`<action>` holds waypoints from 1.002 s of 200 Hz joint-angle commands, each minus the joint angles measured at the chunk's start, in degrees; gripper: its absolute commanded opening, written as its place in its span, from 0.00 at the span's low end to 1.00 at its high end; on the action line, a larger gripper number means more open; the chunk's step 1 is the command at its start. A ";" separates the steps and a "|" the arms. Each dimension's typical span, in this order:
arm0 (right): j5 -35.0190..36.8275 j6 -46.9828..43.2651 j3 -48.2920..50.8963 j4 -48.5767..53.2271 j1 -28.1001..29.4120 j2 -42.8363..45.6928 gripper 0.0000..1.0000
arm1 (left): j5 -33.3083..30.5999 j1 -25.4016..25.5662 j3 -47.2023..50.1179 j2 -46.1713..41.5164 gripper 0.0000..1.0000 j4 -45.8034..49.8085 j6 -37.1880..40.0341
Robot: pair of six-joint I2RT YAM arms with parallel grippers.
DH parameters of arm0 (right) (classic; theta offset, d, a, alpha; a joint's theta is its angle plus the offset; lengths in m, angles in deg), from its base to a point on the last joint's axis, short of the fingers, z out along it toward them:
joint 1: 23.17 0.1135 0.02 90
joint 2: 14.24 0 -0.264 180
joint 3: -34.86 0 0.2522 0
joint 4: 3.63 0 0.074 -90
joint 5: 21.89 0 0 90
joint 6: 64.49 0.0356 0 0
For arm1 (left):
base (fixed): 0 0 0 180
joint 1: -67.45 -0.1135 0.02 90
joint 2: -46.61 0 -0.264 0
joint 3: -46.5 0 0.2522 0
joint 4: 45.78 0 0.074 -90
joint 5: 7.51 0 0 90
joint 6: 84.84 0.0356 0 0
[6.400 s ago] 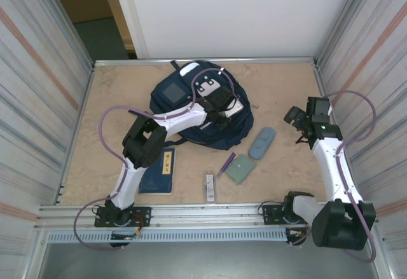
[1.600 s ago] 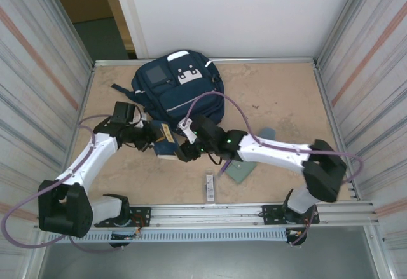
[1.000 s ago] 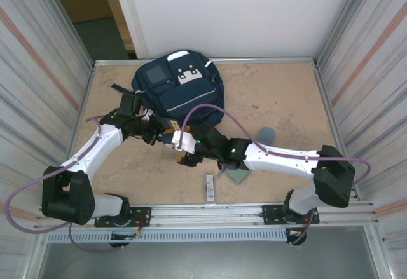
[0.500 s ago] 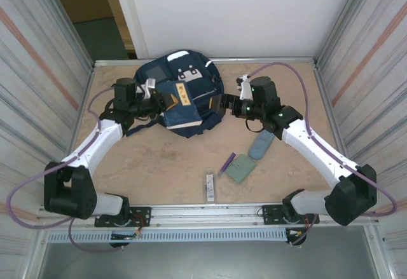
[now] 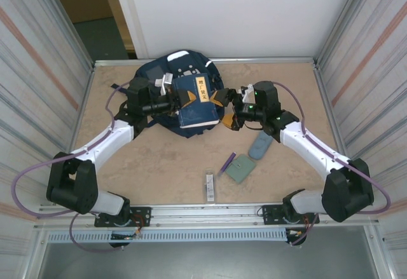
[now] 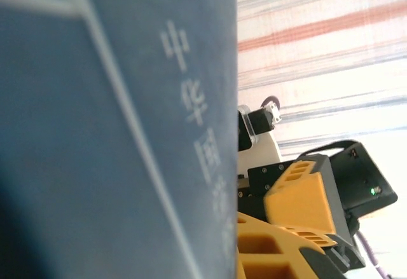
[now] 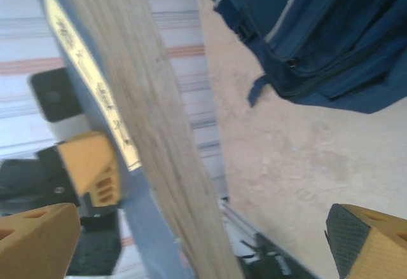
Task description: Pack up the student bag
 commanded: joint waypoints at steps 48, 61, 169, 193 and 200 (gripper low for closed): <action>-1.11 11.95 0.48 -23.60 2.83 -0.52 0.75 | -4.64 1.18 0.63 -2.80 0.03 -5.79 -6.52; -1.24 11.09 0.09 -22.84 2.65 -0.39 0.64 | -5.68 1.18 1.34 -3.12 0.08 -5.62 -6.84; -0.84 1.65 -2.70 -12.46 1.92 -2.36 0.06 | -2.92 -0.73 2.25 -2.64 0.39 -2.29 -1.75; -2.60 -1.72 -3.67 -8.40 -0.73 -2.02 0.00 | -3.89 -4.50 1.53 -4.18 0.49 8.07 8.65; -3.11 -2.52 -3.75 -7.52 -1.78 -1.69 0.00 | -4.66 -5.36 1.03 -4.38 0.52 11.83 13.48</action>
